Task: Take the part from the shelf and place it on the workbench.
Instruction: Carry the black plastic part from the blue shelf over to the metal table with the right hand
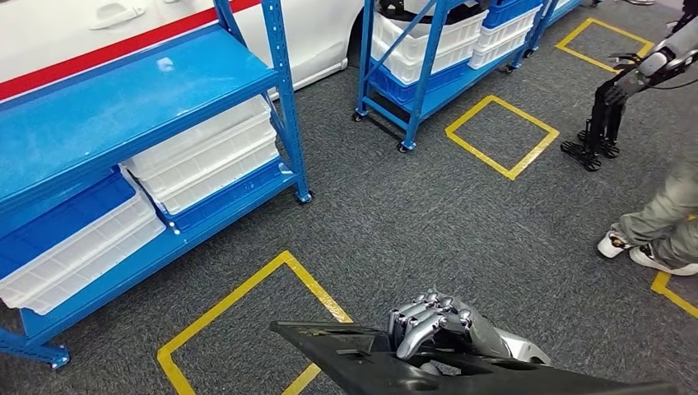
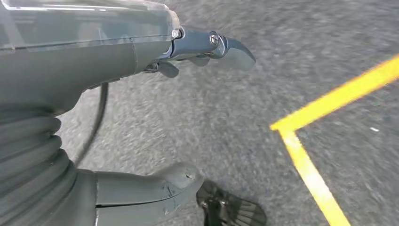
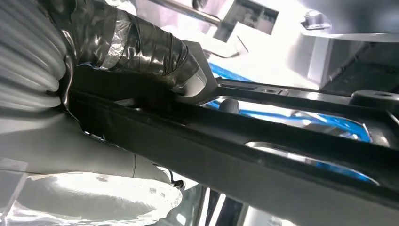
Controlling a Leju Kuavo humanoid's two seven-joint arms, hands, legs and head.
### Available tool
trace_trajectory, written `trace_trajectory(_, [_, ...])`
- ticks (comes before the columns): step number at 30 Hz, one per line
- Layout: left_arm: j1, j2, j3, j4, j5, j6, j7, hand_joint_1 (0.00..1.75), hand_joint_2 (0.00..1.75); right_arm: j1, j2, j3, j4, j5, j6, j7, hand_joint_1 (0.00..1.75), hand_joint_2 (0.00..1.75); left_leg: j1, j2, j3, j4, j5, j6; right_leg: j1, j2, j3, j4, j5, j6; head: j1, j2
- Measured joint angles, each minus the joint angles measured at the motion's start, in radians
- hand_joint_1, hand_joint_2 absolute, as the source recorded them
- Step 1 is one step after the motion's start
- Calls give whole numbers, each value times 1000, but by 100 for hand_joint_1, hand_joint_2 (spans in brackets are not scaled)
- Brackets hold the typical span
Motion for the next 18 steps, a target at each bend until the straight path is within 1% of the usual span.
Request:
trace_trajectory(1, [1, 1, 2, -1, -1, 0, -2, 0, 175, 3, 2, -1, -2, -1, -1, -3, 175, 175, -3, 15, 1, -1, 0, 3, -1, -34, -29, 59, -34, 3, 0, 0])
trace_trajectory(2, [2, 2, 4, -1, -3, -1, -4, 0, 175, 7, 4, -1, -4, -2, -4, -7, 175, 175, -5, 31, 1, -1, -1, 6, -3, -56, -62, 127, -68, 7, 0, 0])
trace_trajectory(3, [3, 2, 5, -1, -6, -3, -6, 0, 175, 14, 8, -1, -5, -3, -7, -10, 175, 175, -6, 46, 1, -1, -3, 6, -7, -67, -90, 185, -89, 11, 0, 0])
trace_trajectory(4, [3, 3, 6, -1, -10, -5, -8, 0, 175, 22, 12, -2, -5, -3, -10, -13, 175, 175, -7, 60, 1, 0, -4, 6, -11, -72, -105, 215, -93, 15, 0, 0])
trace_trajectory(5, [2, 4, 8, -1, -13, -6, -10, 0, 175, 29, 16, -2, -6, -4, -13, -15, 175, 175, -7, 73, 2, 1, -7, 4, -14, -76, -99, 206, -78, 17, 0, 0])
trace_trajectory(6, [0, 5, 9, -1, -17, -8, -10, 0, 175, 35, 20, -2, -7, -3, -14, -15, 175, 175, -7, 85, 5, 2, -9, 2, -16, -84, -73, 160, -48, 19, 0, 0])
trace_trajectory(7, [-2, 6, 10, -1, -20, -11, -11, 0, 175, 40, 23, -2, -8, -3, -14, -16, 175, 175, -7, 97, 9, 3, -13, -2, -17, -101, -33, 89, -14, 18, 0, 0])
trace_trajectory(8, [-3, 6, 11, -1, -22, -14, -13, 0, 175, 42, 26, -2, -9, -4, -13, -15, 175, 175, -9, 107, 12, 5, -17, -7, -14, -124, 4, 21, 10, 14, 0, 0])
trace_trajectory(9, [-4, 7, 13, -1, -23, -19, -15, 0, 175, 43, 31, -2, -10, -7, -11, -12, 175, 175, -12, 116, 16, 6, -21, -13, -10, -141, 31, -30, 25, 8, 0, 0])
trace_trajectory(10, [-6, 7, 16, -1, -24, -23, -17, 0, 175, 43, 36, -2, -10, -12, -7, -7, 175, 175, -14, 126, 19, 7, -25, -19, -5, -151, 44, -57, 29, 1, 0, 0])
trace_trajectory(11, [-8, 7, 18, -1, -24, -25, -18, 0, 175, 42, 41, -2, -10, -19, -1, 1, 175, 175, -16, 135, 20, 8, -27, -25, 0, -147, 44, -62, 26, -6, 0, 0])
trace_trajectory(12, [-11, 7, 19, -1, -24, -27, -19, 0, 175, 41, 47, -2, -9, -26, 5, 9, 175, 175, -15, 145, 22, 8, -28, -30, 0, -133, 41, -62, 28, -13, 0, 0])
trace_trajectory(13, [-14, 7, 20, -1, -24, -30, -21, 0, 175, 39, 51, -2, -8, -31, 11, 18, 175, 175, -13, 143, 23, 12, -34, -36, -1, -123, 39, -64, 30, -19, 0, 0])
trace_trajectory(14, [-16, 6, 20, -1, -24, -33, -24, 0, 175, 34, 55, -2, -7, -36, 17, 27, 175, 175, -10, 127, 17, 27, -48, -41, -3, -113, 38, -66, 33, -26, 0, 0])
trace_trajectory(15, [-17, 4, 20, -1, -24, -37, -26, 0, 175, 26, 60, -2, -5, -42, 23, 35, 175, 175, -8, 101, 3, 62, -73, -44, -5, -103, 38, -69, 37, -33, 0, 0])
trace_trajectory(16, [-17, 3, 21, -1, -25, -40, -28, 0, 175, 17, 64, -1, -2, -49, 29, 45, 175, 175, -6, 70, -24, 121, -108, -47, -6, -93, 37, -70, 39, -38, 0, 0])
trace_trajectory(17, [-15, 1, 23, -1, -25, -43, -30, 0, 175, 7, 67, -1, 2, -56, 34, 56, 175, 175, -5, 48, -59, 196, -144, -47, -5, -81, 35, -69, 39, -41, 0, 0])
trace_trajectory(18, [-12, -1, 24, -1, -27, -44, -30, 0, 175, 0, 69, -1, 6, -63, 38, 70, 175, 175, -5, 37, -93, 267, -171, -47, -4, -69, 34, -69, 40, -42, 0, 0])
